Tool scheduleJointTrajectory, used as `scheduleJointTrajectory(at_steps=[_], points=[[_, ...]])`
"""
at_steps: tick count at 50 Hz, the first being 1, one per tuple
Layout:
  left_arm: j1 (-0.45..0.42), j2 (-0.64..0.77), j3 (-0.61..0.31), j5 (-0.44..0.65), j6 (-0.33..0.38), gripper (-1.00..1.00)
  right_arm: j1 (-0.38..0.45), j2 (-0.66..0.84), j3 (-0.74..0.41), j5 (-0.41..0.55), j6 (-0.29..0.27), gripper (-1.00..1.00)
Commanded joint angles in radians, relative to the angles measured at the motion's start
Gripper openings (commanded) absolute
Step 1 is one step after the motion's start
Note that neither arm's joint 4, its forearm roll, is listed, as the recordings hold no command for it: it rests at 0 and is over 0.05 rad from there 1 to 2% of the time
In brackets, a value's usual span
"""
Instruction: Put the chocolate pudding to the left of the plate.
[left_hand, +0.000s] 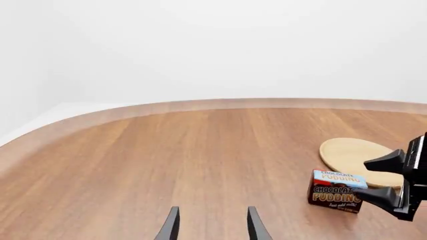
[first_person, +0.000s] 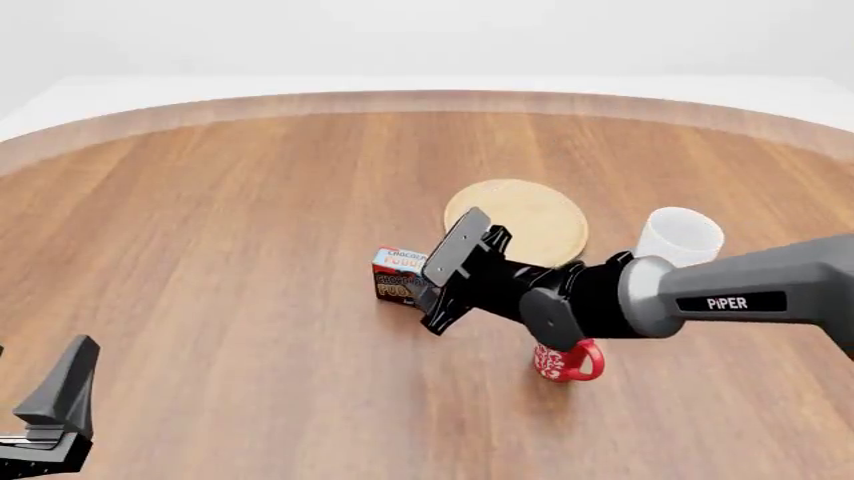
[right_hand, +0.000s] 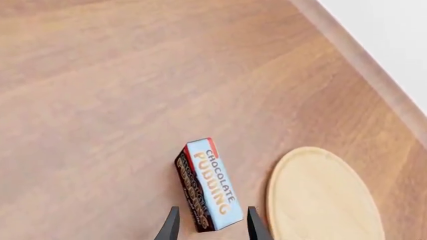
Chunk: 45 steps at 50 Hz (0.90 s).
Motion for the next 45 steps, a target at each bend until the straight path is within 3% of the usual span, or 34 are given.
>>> scheduleJointTrajectory(at_steps=[1,45], points=[[0.000,0.000,0.000,0.000,0.000,1.00,-0.008,0.028,-0.004,-0.014,0.004,1.00],[0.000,0.000,0.000,0.000,0.000,1.00,-0.042,0.129,-0.026,-0.063,0.025,1.00]])
